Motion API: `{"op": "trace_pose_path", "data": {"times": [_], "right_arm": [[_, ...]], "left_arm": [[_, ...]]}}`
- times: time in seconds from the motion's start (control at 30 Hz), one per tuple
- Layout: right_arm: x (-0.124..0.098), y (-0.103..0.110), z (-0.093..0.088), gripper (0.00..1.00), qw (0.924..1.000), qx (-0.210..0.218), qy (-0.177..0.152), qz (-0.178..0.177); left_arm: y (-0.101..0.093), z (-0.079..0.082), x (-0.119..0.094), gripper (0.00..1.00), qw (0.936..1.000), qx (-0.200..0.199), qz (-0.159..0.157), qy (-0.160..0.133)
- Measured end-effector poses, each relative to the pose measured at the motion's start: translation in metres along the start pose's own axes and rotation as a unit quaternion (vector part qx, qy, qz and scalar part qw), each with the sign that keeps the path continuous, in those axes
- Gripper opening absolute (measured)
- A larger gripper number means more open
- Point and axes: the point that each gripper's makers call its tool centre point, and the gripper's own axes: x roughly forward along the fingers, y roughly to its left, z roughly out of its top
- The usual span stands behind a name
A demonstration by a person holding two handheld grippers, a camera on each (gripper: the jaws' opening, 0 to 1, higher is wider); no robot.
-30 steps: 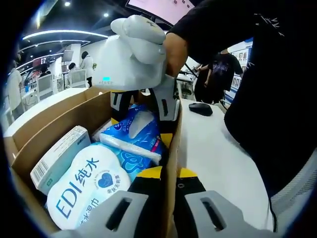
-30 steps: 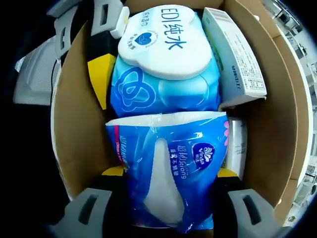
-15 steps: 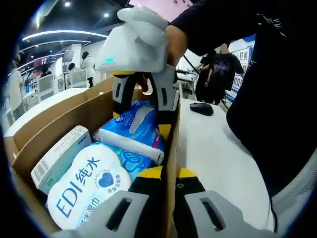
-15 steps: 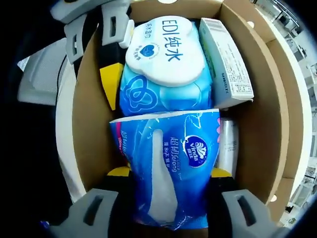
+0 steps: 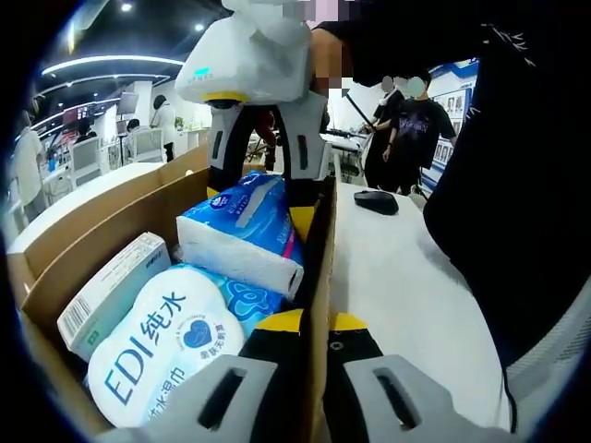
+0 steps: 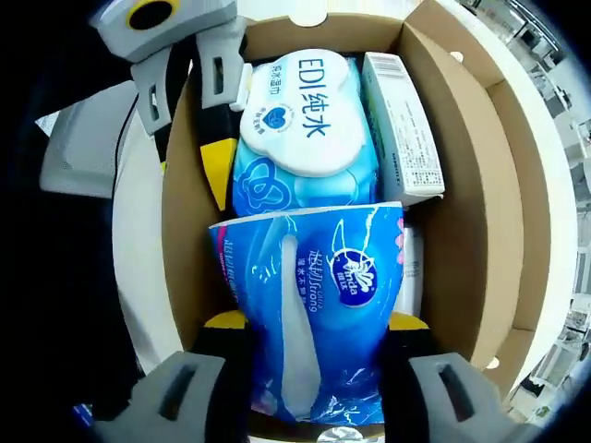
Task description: Operate the shoe box by opening the lid, removing the specified soft item, and placing it in the target area until the item is outside and the box remains undamaged.
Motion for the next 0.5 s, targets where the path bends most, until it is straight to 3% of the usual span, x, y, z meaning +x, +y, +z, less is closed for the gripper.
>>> {"op": "trace_pose_path", "data": {"times": [0.5], "right_arm": [[-0.046,-0.019,0.009,0.51,0.9994,0.02,-0.028,0.001]], "left_arm": [[0.0,-0.001,0.0,0.02,1.0,0.002,-0.002,0.0]]}}
